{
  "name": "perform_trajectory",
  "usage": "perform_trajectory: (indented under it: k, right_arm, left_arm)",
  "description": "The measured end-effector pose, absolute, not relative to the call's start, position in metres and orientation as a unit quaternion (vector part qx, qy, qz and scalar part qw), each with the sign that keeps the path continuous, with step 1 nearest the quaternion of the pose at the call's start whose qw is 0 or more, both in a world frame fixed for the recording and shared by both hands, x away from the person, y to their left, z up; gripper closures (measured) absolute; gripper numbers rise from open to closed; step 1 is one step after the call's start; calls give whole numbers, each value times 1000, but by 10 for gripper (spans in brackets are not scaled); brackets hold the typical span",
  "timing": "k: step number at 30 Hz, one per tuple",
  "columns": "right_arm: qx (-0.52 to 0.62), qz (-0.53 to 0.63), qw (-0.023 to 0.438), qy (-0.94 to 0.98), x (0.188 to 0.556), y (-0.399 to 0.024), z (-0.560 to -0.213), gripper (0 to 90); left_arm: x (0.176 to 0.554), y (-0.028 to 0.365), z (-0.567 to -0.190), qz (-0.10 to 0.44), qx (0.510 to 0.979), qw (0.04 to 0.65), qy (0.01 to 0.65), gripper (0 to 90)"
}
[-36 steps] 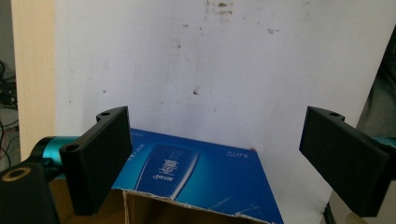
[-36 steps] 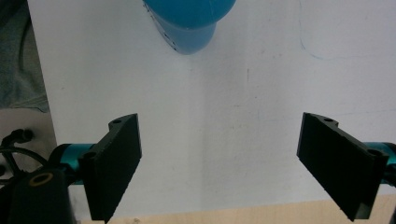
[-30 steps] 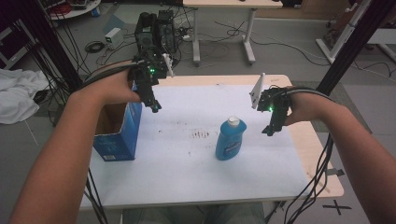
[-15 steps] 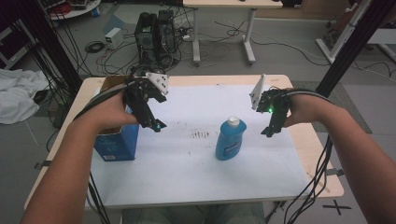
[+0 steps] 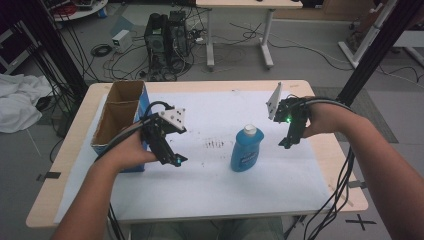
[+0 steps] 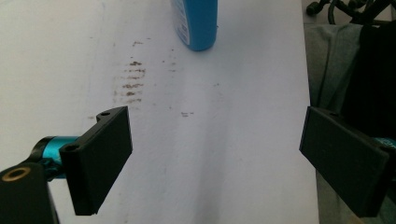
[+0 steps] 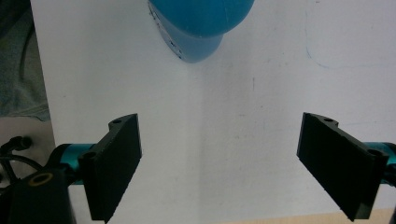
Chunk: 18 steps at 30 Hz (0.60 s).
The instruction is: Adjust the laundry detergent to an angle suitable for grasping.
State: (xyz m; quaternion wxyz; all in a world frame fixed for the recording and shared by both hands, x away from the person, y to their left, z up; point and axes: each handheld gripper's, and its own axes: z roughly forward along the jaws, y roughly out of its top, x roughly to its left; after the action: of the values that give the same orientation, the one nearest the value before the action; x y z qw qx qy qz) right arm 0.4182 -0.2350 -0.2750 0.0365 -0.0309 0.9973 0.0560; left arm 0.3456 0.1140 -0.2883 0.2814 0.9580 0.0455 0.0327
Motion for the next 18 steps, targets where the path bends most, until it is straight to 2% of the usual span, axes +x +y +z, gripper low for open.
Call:
perform_trajectory:
  k: [8, 18]
  right_arm:
    - [-12, 62, 32, 997, 414, -232, -277, 131]
    - [-15, 54, 32, 998, 413, -230, -279, 131]
  left_arm:
    - [340, 96, -316, 36, 937, 334, 96, 94]
    - [354, 56, -317, 39, 939, 323, 108, 94]
